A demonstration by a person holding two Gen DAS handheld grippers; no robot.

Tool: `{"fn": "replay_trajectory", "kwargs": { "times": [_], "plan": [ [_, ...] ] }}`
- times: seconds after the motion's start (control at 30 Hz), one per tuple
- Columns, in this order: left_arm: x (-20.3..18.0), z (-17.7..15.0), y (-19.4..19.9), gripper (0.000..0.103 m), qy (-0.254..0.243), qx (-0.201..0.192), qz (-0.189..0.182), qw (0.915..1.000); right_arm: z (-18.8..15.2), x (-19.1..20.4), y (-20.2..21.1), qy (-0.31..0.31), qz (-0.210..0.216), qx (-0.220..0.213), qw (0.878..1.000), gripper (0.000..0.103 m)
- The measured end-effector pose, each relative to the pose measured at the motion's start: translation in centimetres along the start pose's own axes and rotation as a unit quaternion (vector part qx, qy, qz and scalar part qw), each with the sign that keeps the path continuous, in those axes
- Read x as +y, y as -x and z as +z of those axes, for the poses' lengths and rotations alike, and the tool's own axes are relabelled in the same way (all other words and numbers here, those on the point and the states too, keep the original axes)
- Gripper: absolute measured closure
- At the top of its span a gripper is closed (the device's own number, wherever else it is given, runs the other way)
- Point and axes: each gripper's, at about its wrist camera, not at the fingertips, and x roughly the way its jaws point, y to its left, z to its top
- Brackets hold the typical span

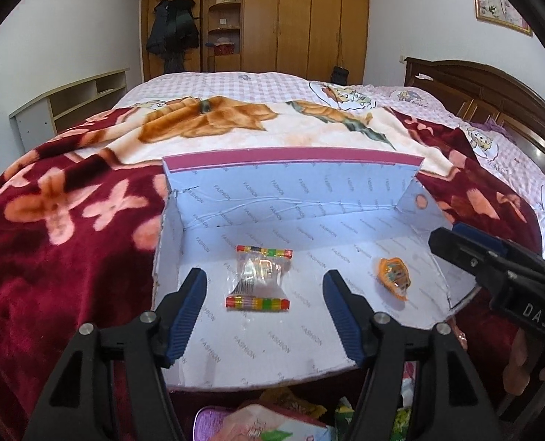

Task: Organize snacks
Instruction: 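Move the left tool back to the snack pile toward the pink drink pouch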

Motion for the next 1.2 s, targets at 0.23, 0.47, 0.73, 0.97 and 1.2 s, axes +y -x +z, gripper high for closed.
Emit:
{"fn": "replay_trajectory", "kwargs": {
  "times": [0.23, 0.47, 0.73, 0.97, 1.2],
  "plan": [
    [0.6, -1.1, 1.5, 0.034, 0.016, 0.004, 0.004, 0.9999, -0.8, 0.1, 1.6, -0.008, 0.005, 0.001, 1.0, 0.043],
    [1.1, -2.3, 3.4, 0.033, 0.026, 0.003, 0.004, 0.9996, -2.0, 0.7, 3.0, -0.003, 0.011, 0.004, 1.0, 0.043],
    [1.3, -3.8, 5.0, 0.033, 0.034, 0.006, 0.005, 0.9994, -3.3, 0.8, 4.3, -0.01, 0.013, 0.007, 1.0, 0.043],
    [1.6, -5.4, 5.7, 0.033, 0.052, 0.018, 0.007, 0.9985, -4.5, 1.1, 5.7, -0.014, 0.018, 0.004, 1.0, 0.043],
    [1.8, -6.8, 5.7, 0.033, 0.071, 0.04, 0.014, 0.9966, -6.1, 1.2, 6.4, -0.02, 0.013, 0.013, 1.0, 0.043]
  ]
}}
